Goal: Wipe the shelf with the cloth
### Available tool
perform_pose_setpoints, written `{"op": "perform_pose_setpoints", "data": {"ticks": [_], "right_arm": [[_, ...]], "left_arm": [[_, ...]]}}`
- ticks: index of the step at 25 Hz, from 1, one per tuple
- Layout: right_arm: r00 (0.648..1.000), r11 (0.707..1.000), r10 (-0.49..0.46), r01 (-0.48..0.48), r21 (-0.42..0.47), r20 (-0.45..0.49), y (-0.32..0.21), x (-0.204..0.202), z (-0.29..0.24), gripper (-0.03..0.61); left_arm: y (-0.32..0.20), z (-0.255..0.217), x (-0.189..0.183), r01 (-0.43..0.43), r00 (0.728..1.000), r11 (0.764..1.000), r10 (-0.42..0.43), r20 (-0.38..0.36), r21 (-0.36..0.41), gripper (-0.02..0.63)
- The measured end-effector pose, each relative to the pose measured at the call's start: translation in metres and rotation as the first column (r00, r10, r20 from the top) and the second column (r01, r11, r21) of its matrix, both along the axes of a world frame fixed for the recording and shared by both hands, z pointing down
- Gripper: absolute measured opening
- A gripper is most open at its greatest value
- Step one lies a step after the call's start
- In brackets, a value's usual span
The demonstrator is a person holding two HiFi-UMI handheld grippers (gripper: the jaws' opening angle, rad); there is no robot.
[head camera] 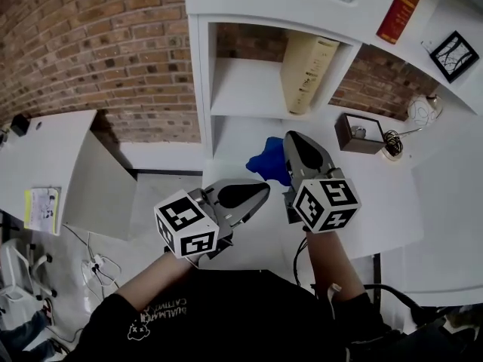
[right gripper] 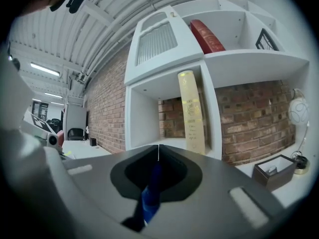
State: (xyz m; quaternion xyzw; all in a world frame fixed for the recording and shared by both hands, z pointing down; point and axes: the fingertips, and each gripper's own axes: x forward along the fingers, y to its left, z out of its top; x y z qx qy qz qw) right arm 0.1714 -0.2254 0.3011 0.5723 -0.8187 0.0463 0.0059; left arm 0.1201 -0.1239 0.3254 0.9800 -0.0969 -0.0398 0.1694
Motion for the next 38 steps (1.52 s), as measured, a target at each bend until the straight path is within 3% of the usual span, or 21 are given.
{"op": "perform_pose_setpoints", "data": {"ticks": [4,12,27,38], "right_arm": [[0.998,0.998,-0.055,0.055,0.023,0.005,0.025,-0.001,-0.013,0.012],[0.991,0.991,-0.127,0.126,0.051,0.036,0.085,-0.016,-0.032,0.012],[0.997,0.995,-0.064,0.059,0.076,0.054,0.214,-0.064,-0.047,0.012],[0.999,0.996,-0.006,0.002,0.094,0.05,0.282,-0.075,-0.055,0.012]], "left_arm": [[0.008,-0.005,0.003,0.075,0.997,0.997,-0.075,-0.026,-0.004,-0.003],[0.049,-0.009,0.002,0.098,0.995,0.995,-0.098,-0.014,0.004,-0.002],[0.162,-0.025,-0.068,0.065,0.998,0.997,-0.064,-0.024,0.044,-0.003],[0.225,-0.035,-0.078,-0.007,0.999,0.996,0.01,-0.03,0.087,-0.002]]}}
